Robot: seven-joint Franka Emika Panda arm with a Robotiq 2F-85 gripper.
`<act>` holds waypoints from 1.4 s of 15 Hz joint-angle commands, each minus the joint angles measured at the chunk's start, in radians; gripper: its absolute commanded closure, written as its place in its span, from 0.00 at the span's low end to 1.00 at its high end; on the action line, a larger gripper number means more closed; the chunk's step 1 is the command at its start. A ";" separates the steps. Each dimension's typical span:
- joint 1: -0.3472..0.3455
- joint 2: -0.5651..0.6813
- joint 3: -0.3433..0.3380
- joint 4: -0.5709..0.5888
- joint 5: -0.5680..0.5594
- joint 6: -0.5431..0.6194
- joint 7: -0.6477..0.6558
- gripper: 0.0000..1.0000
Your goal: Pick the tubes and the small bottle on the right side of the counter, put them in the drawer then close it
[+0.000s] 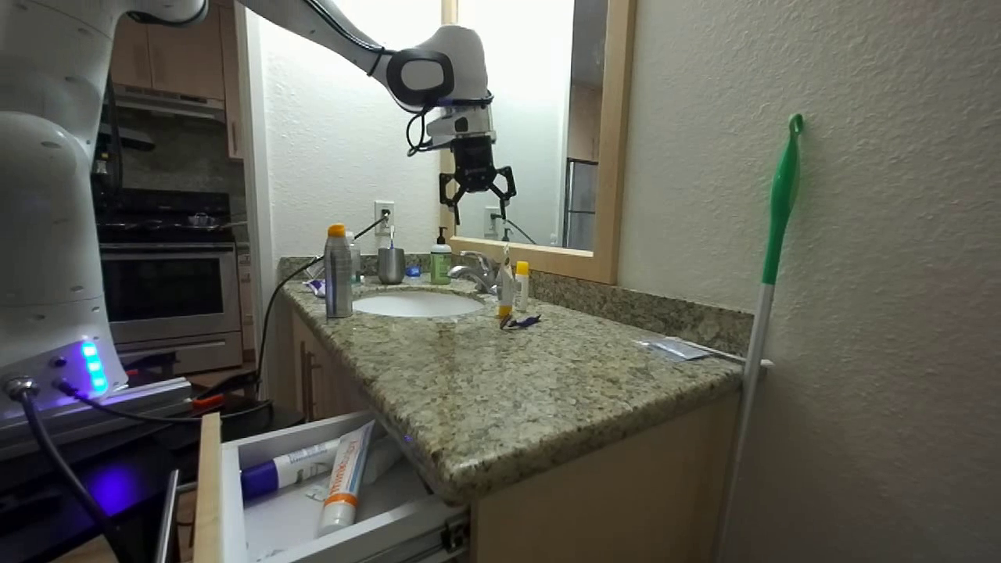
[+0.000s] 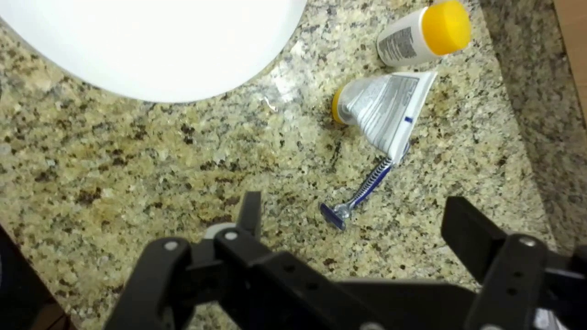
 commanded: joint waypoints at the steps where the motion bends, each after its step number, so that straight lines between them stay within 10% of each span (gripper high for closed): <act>1: 0.008 0.095 0.020 0.075 0.079 0.064 0.105 0.00; 12: 0.007 0.235 0.027 0.156 0.039 0.170 0.260 0.00; 13: 0.002 0.239 0.031 0.158 0.045 0.169 0.253 0.25; 21: -0.017 0.241 0.051 0.150 0.077 0.173 0.219 0.76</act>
